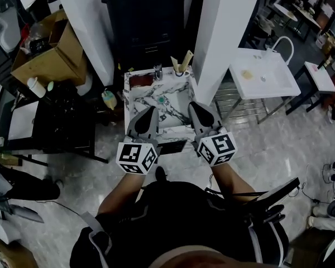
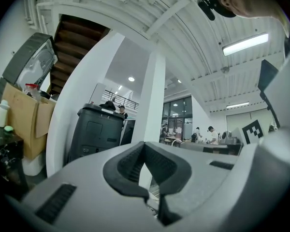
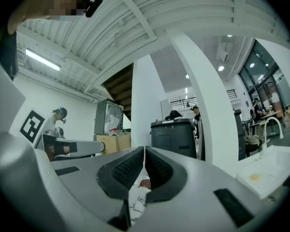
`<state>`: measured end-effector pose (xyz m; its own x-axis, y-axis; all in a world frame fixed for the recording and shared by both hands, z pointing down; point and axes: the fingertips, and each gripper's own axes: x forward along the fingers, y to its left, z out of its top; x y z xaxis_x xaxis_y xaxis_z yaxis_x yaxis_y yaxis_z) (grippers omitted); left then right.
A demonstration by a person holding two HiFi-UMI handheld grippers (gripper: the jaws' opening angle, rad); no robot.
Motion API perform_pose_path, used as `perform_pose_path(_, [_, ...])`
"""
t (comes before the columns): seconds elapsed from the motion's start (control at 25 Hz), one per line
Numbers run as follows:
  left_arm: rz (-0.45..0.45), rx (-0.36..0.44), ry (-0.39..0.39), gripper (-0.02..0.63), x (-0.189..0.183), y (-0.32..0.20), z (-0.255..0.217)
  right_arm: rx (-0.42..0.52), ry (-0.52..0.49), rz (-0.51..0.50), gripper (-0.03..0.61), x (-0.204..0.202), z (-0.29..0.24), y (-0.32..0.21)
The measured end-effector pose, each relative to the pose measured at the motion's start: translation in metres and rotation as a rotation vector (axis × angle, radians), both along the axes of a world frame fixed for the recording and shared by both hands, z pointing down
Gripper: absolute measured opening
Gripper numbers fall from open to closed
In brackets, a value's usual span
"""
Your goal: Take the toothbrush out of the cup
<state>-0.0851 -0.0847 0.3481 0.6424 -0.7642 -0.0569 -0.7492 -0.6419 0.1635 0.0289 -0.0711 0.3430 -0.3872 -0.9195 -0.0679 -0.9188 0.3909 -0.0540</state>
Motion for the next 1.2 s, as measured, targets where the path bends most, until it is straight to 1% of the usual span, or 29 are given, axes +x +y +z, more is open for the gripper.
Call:
perform_pose_path(0.4, [0.076, -0.016, 0.026, 0.0, 0.009, -0.073, 0.003, -0.015, 0.032, 0.07, 0.026, 0.005, 0.002, -0.065])
perform_pose_path(0.56, [0.105, -0.006, 0.037, 0.0, 0.01, -0.095, 0.004, -0.02, 0.046, 0.099, 0.026, 0.005, 0.005, -0.087])
perform_pose_path(0.72, [0.125, -0.023, 0.04, 0.0, 0.014, -0.11, 0.008, -0.034, 0.049, 0.126, 0.026, 0.013, 0.007, -0.106])
perform_pose_path(0.84, [0.128, -0.016, 0.037, 0.0, 0.021, -0.12, 0.009, -0.028, 0.052, 0.139, 0.028, 0.022, 0.006, -0.118])
perform_pose_path(1.0, [0.13, -0.038, 0.007, 0.0, 0.034, -0.135, 0.019, -0.005, 0.041, 0.129, 0.034, 0.035, 0.006, -0.138])
perform_pose_path(1.08, [0.103, -0.047, 0.002, 0.0, 0.038, -0.143, 0.023, 0.0, 0.037, 0.108, 0.037, 0.043, 0.007, -0.149])
perform_pose_path(1.2, [0.062, -0.038, -0.006, 0.0, 0.049, -0.156, 0.021, -0.006, 0.04, 0.068, 0.048, 0.056, 0.009, -0.166])
